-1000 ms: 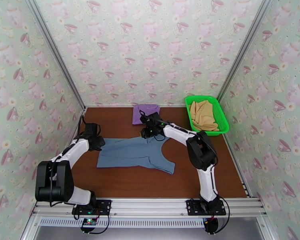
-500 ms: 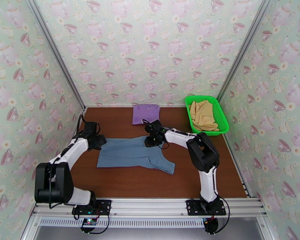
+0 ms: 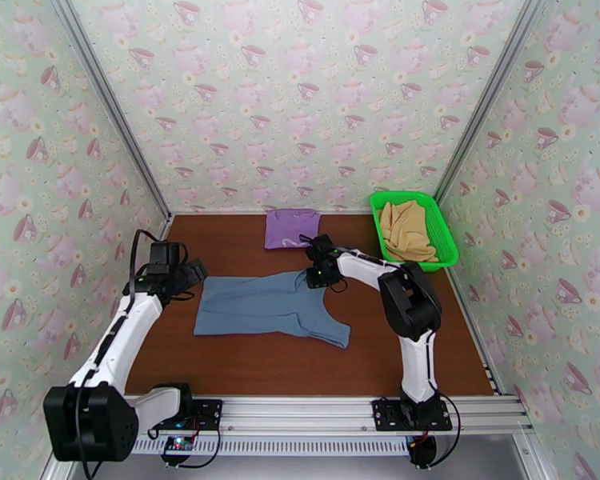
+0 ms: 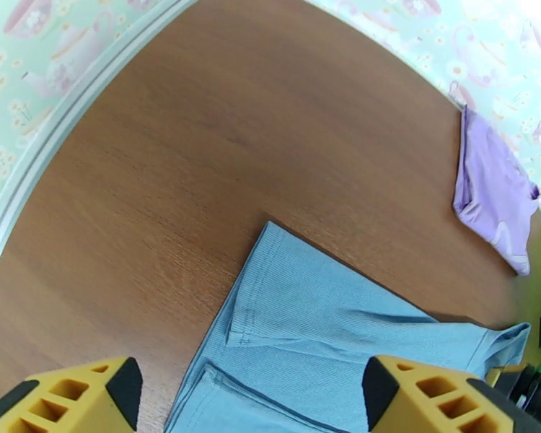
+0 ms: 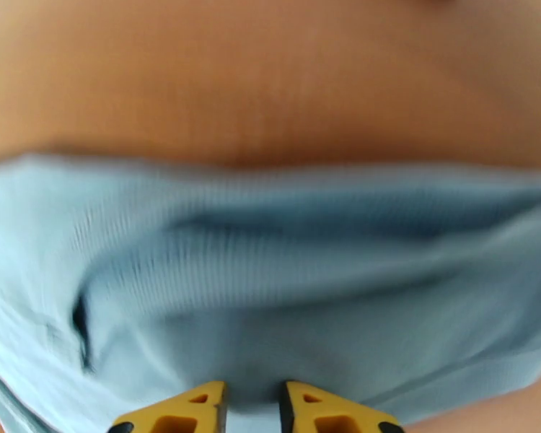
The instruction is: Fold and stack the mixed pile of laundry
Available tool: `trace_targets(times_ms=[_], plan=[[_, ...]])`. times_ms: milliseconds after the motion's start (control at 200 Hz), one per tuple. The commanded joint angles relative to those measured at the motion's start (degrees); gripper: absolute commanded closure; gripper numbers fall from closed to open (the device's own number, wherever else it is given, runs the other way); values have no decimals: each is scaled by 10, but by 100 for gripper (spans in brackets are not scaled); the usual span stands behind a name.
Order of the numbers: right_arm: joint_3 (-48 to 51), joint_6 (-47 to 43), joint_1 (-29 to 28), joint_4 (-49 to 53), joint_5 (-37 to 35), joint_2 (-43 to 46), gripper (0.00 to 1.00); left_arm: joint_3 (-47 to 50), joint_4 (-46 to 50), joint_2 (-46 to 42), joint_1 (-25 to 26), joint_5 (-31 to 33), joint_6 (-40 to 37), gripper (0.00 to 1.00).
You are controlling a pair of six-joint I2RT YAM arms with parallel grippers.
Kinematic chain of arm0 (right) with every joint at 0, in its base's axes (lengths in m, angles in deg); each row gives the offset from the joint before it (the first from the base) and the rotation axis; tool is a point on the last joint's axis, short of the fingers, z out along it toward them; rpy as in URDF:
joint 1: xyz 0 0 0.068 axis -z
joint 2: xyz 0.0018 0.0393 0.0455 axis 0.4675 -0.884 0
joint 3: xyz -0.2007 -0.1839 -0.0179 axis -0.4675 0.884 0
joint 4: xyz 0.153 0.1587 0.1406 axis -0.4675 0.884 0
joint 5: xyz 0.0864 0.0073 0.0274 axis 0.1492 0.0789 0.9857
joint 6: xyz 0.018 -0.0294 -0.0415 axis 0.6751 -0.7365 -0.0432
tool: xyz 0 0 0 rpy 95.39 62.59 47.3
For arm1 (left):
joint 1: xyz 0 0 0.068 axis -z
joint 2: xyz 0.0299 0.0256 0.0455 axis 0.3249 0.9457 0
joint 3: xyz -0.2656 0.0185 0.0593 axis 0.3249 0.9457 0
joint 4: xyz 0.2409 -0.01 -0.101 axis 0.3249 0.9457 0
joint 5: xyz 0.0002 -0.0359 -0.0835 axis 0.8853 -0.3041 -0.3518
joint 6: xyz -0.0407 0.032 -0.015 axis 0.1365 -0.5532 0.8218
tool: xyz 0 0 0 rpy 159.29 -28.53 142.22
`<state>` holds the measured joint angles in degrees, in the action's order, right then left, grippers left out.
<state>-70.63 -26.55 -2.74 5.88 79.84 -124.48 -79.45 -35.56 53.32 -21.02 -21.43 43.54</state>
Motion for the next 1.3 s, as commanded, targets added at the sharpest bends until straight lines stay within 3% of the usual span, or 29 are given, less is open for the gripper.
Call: trace_targets(times_ms=[0,255,461,561,681,831,1002,1162,1297], plan=[[-32,-36,4,89,-46,-43,72,-11,9,-30,3,-5,8,13],[-90,-107,62,173,-126,-80,72,14,20,-32,9,-47,11,14],[-142,-157,129,196,-140,-101,71,36,13,-9,14,-87,11,15],[-161,-180,136,205,-134,-96,69,27,3,29,23,-117,10,17],[-137,-172,129,189,-76,-35,65,-17,-1,107,40,-150,-1,20],[-63,-146,65,159,-62,78,58,-116,-5,227,71,-167,-26,24],[2,-77,-70,136,-67,150,55,-224,-3,360,96,-179,-41,26],[-10,-11,-193,105,-79,131,54,-297,11,469,116,-207,-48,29],[-87,21,-251,101,-79,64,53,-318,8,518,133,-209,-47,30]])
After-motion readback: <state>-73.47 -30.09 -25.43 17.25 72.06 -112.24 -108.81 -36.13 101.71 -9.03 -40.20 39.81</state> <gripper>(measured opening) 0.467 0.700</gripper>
